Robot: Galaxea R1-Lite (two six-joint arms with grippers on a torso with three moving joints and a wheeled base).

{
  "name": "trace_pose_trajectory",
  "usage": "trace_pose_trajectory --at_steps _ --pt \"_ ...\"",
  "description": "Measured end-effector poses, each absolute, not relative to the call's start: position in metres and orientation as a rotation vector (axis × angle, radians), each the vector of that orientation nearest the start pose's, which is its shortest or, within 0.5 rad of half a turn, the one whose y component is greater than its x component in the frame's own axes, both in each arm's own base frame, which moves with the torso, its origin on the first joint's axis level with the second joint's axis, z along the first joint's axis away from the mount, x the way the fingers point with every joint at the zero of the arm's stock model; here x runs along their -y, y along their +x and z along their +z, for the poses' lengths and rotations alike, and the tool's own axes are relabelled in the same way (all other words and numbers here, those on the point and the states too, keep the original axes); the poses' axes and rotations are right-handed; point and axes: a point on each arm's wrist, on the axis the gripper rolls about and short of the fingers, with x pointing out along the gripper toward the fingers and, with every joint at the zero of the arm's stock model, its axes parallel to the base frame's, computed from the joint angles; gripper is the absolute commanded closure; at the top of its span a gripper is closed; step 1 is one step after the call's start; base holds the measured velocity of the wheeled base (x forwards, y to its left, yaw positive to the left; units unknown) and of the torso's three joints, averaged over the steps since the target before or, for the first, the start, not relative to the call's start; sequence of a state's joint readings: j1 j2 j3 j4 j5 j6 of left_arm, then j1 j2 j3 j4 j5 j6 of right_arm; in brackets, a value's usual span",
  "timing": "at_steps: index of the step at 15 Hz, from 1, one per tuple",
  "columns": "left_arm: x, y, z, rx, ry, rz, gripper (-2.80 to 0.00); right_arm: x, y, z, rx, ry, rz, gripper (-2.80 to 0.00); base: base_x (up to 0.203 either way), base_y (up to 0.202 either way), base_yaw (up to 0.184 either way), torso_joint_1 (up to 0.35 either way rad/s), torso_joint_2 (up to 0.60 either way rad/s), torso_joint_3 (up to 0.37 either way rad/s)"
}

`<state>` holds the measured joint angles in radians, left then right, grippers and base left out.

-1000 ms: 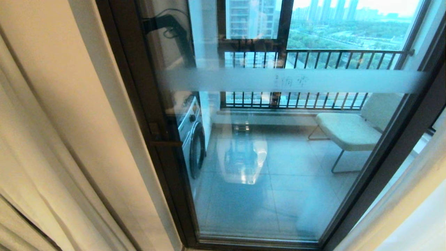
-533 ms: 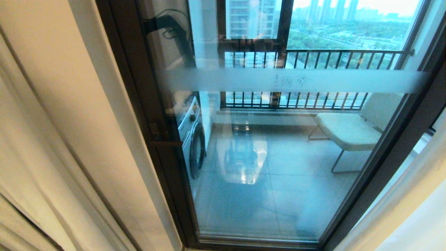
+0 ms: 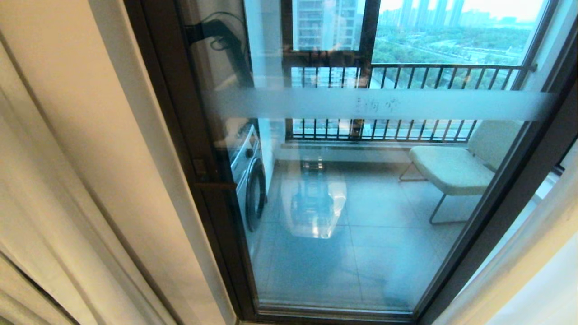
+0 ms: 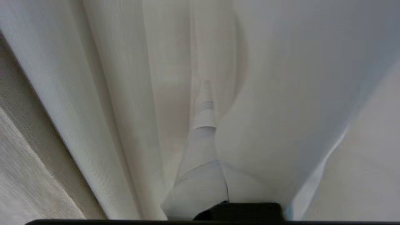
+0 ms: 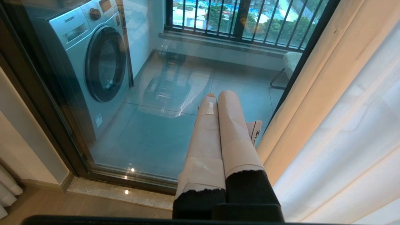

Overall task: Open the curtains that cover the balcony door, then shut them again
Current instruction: Close the inner curtains on both sides

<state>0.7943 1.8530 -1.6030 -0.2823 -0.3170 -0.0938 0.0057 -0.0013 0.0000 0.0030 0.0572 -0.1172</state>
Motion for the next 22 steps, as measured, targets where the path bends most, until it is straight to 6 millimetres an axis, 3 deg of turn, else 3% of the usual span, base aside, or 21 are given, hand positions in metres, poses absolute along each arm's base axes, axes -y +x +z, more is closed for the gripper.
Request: trace_pose_trajectory --at_steps 11,22 --pt "-0.247 0.270 0.327 0.062 -0.093 0.440 0.00 -0.001 -0.023 0.075 0.002 -0.117 0.063 0.00 0.000 0.000 0.000 0.000 0.00 0.000" --pt "-0.187 0.262 0.343 0.082 -0.123 0.274 0.00 -0.001 -0.023 0.075 0.002 -0.117 0.063 0.00 0.000 0.000 0.000 0.000 0.00 0.000"
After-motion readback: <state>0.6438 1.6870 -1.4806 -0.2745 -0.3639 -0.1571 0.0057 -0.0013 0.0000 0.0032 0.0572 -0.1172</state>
